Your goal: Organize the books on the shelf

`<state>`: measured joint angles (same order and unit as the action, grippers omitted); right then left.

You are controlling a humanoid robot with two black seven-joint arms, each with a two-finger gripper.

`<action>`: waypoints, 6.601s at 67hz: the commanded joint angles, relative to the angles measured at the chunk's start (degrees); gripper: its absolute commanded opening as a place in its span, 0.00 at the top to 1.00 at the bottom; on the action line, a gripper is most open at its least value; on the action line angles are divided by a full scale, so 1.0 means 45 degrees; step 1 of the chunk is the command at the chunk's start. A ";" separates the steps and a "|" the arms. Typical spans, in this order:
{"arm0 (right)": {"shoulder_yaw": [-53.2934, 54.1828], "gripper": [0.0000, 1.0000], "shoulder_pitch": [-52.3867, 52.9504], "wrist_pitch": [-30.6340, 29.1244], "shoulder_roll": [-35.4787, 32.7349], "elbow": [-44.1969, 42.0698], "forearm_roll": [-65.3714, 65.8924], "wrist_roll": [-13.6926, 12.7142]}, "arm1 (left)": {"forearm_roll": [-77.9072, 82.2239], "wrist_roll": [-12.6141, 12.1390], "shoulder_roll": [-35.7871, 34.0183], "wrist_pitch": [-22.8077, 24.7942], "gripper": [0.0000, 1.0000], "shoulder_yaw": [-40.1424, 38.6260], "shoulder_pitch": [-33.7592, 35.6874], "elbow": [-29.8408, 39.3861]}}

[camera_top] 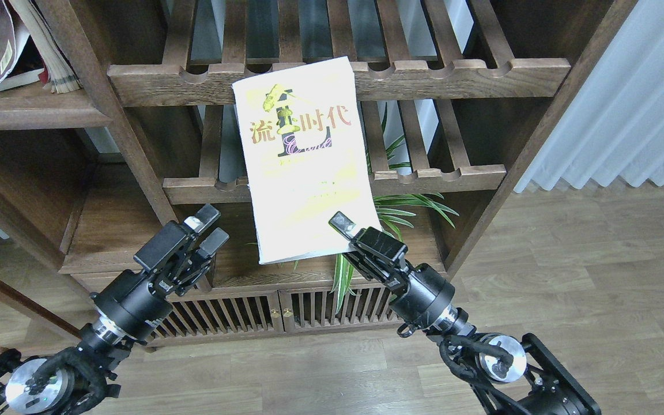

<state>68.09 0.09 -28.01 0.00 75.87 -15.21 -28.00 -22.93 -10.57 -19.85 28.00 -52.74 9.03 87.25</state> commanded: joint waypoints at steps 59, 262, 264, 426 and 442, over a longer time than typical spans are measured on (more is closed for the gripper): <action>-0.0796 1.00 0.0293 0.0002 0.0001 0.0191 0.0529 0.0000 | 0.0838 -0.0268 0.2419 0.0000 0.98 0.0138 0.1918 -0.1753; -0.0601 0.00 0.1230 0.0002 0.0001 -0.4009 0.1349 0.0000 | 0.1072 -0.3874 -1.2699 0.0000 1.00 0.0391 1.0003 -0.4369; -0.0601 0.00 0.1152 0.0002 0.0001 -0.3989 0.1349 0.0000 | 0.1072 -0.3874 -1.2446 0.0000 1.00 0.0567 1.0392 -0.4680; -0.0444 0.00 0.0214 0.0002 0.0001 -0.4223 0.1310 0.0000 | 0.2283 -0.3874 -0.6682 0.0000 0.01 0.0646 1.1880 -0.9664; -0.0425 0.00 0.0234 0.0002 0.0001 -0.4223 0.1291 0.0000 | 0.2342 -0.3874 -0.7404 0.0000 0.01 0.0704 1.1645 -0.8355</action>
<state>66.15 1.05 -28.00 0.00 56.86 -9.37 -28.00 -12.66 -28.00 -52.07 28.00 -49.71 61.67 47.25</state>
